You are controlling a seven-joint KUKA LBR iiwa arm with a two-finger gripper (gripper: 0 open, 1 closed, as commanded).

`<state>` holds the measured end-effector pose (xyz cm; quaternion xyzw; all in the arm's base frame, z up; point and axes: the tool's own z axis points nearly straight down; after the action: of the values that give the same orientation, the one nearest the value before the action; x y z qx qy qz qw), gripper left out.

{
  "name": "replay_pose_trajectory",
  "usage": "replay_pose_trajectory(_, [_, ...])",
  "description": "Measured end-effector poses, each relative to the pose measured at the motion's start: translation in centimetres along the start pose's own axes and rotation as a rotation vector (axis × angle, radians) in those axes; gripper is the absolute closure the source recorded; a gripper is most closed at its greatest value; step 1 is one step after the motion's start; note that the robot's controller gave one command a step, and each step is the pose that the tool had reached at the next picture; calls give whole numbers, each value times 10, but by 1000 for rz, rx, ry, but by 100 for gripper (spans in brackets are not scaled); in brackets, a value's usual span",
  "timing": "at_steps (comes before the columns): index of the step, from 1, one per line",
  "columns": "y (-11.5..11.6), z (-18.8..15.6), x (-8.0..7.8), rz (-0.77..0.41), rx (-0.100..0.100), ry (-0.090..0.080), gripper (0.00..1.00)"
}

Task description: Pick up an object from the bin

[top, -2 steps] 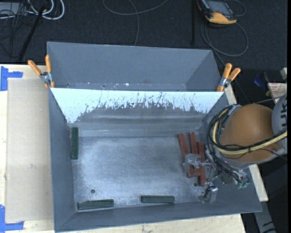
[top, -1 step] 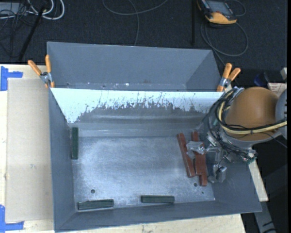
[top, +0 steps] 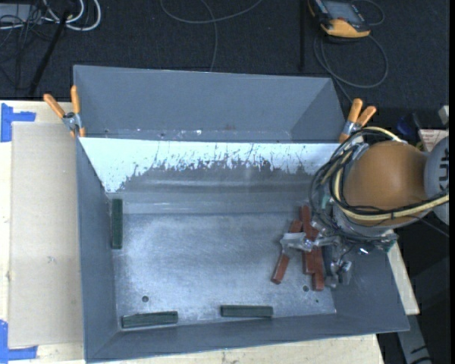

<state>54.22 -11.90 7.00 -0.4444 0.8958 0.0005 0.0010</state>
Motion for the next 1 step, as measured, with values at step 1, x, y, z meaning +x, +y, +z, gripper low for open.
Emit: replay_pose_trajectory(1, [-1,-2,-3,0,5,-7,100])
